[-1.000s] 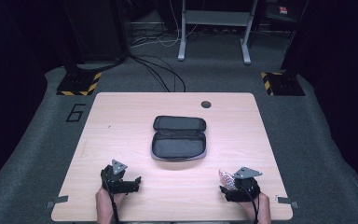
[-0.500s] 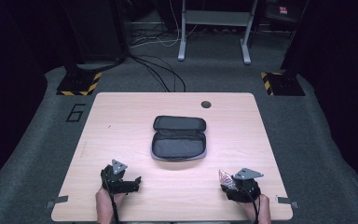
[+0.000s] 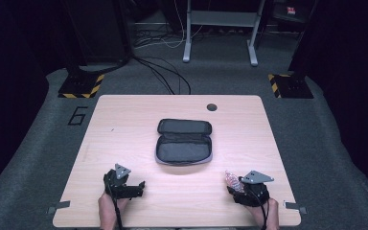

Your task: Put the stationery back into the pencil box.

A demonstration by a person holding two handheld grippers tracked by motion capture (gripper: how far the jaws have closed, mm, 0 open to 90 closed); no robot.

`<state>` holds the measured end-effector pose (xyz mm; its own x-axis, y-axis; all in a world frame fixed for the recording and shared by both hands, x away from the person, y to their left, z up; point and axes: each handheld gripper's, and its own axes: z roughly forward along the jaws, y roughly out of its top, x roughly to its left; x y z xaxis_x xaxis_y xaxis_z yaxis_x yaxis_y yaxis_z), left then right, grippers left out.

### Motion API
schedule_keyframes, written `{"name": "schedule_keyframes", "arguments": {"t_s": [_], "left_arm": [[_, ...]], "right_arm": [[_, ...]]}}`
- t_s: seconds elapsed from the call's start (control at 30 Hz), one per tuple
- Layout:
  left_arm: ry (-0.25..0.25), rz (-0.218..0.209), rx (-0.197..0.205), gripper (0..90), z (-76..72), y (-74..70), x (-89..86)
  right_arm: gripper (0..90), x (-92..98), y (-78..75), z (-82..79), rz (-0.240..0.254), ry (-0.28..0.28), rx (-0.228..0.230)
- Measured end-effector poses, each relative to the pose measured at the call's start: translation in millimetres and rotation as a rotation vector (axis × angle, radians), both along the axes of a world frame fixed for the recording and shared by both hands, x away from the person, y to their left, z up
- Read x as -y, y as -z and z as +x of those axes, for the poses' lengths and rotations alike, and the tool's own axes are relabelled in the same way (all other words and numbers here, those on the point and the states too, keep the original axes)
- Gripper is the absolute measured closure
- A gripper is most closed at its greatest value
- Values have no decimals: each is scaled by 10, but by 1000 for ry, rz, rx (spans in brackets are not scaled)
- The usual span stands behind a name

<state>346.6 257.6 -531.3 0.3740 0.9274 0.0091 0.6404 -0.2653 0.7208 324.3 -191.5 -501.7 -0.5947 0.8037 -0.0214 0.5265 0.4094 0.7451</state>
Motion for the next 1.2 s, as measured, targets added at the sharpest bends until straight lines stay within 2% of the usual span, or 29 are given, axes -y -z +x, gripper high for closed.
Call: {"name": "schedule_keyframes", "arguments": {"t_s": [0.13, 0.37, 0.43, 0.6, 0.63, 0.8, 0.9, 1.2], "left_arm": [[-1, -1, 0, 4, -1, 0, 1], [0, 0, 2, 4, 1, 0, 0], [0, -1, 0, 5, 0, 0, 1], [-1, -1, 0, 5, -1, 0, 1], [5, 4, 3, 5, 2, -1, -3], [3, 2, 3, 5, 2, 0, -1], [4, 3, 3, 5, 2, -1, -3], [5, 3, 1, 6, 0, -1, -2]], "right_arm": [[392, 4, -78, 20, 20, 1, 16], [392, -2, -204, 57, 16, 2, 43], [392, -18, -269, 79, 20, -2, 70], [392, -35, -366, 111, 18, -2, 77], [392, -41, -407, 143, 11, -19, 84], [392, -88, -478, 193, 11, -19, 97], [392, -152, -544, 261, 12, -39, 100], [392, -286, -618, 384, 2, -67, 103]]}}
